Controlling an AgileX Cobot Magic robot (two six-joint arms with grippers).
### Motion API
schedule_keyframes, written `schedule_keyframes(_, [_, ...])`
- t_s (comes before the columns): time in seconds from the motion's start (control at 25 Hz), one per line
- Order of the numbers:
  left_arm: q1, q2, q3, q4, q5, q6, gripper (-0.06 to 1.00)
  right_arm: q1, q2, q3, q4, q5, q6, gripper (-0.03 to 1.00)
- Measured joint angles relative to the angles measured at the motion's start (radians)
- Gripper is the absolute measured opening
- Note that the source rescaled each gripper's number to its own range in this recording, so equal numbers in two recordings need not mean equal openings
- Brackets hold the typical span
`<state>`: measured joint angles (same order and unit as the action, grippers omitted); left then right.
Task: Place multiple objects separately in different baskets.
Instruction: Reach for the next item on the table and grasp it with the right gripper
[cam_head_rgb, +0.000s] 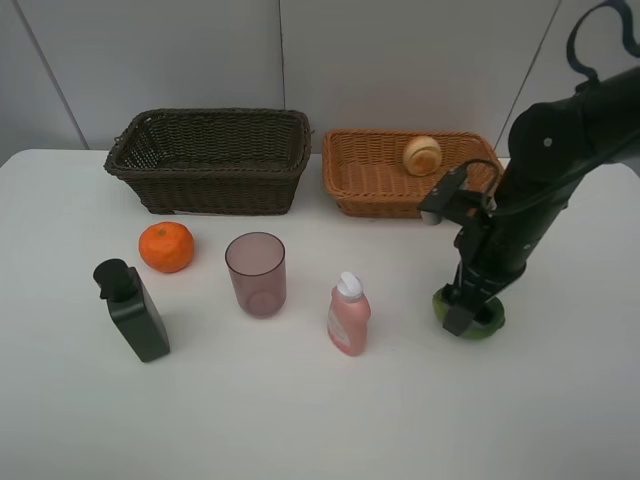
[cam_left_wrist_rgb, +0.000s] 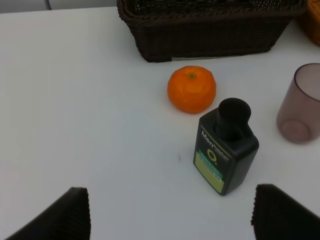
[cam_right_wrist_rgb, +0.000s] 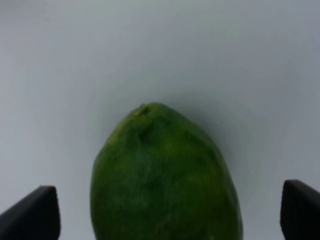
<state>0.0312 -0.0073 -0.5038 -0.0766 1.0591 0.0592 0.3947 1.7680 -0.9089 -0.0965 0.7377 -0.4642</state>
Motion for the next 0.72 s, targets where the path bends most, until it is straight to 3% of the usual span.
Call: schedule_keyframes(0.72, [0.000, 0.000, 0.000, 0.000, 0.000, 0.000, 0.85, 0.000, 0.105, 0.000, -0.016, -0.028, 0.000, 0.97])
